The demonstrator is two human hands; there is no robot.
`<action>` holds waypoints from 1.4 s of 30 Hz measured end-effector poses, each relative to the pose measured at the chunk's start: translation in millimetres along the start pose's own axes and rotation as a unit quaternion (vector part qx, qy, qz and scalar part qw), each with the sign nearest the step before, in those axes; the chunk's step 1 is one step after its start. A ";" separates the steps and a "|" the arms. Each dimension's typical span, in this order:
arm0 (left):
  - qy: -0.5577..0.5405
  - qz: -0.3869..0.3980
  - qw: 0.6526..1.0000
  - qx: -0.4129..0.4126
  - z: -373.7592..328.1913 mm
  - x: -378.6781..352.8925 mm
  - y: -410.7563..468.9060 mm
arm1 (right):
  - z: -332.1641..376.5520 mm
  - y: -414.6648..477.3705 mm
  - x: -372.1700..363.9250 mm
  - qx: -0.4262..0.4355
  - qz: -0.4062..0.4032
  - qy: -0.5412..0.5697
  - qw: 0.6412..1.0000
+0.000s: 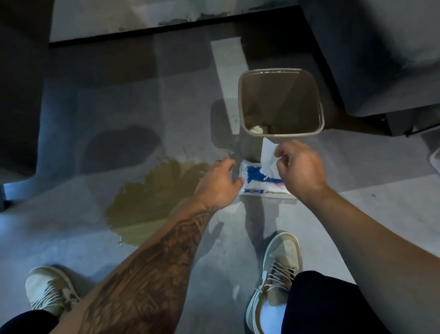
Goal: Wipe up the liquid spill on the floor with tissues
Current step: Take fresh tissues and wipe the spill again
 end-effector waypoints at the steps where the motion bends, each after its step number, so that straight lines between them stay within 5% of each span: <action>1: -0.006 -0.005 1.000 -0.002 -5.2 1.4 -0.1 | 4.1 1.4 5.8 0.013 -0.014 0.001 1.000; 7: -0.185 -0.032 0.982 -0.007 -12.9 12.7 5.5 | 69.6 11.3 22.5 0.172 0.002 0.098 0.980; 11: -0.325 -0.038 0.945 0.000 -1.8 23.2 -0.4 | 96.6 12.6 15.8 0.142 0.043 0.198 0.969; 16: -0.247 -0.082 0.961 0.092 38.1 38.1 -17.9 | 69.7 10.6 -3.2 0.019 0.097 0.229 0.968; 21: -0.256 -0.080 0.946 0.183 89.7 30.7 -35.4 | 2.5 -2.3 -28.8 -0.023 0.156 0.003 0.987; 27: -0.291 -0.079 0.923 0.238 134.1 16.1 -66.4 | -34.3 -18.5 -59.9 -0.059 0.313 -0.156 0.935; 34: -0.397 -0.089 0.869 0.281 153.5 4.3 -93.5 | -10.1 -5.3 -13.0 -0.089 0.103 -0.073 0.988; 42: -0.515 -0.075 0.804 0.289 147.2 9.2 -122.2 | 75.4 -7.5 41.1 -0.007 0.018 0.038 0.999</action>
Point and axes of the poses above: each hand's wrist, its own y-axis towards the middle knuckle, its own x-axis out of the back of the hand, z = x × y, the point moved 5 cm from there along y, towards the middle knuckle, and after that the axes turned 5 degrees about z, right-handed, at the moved point
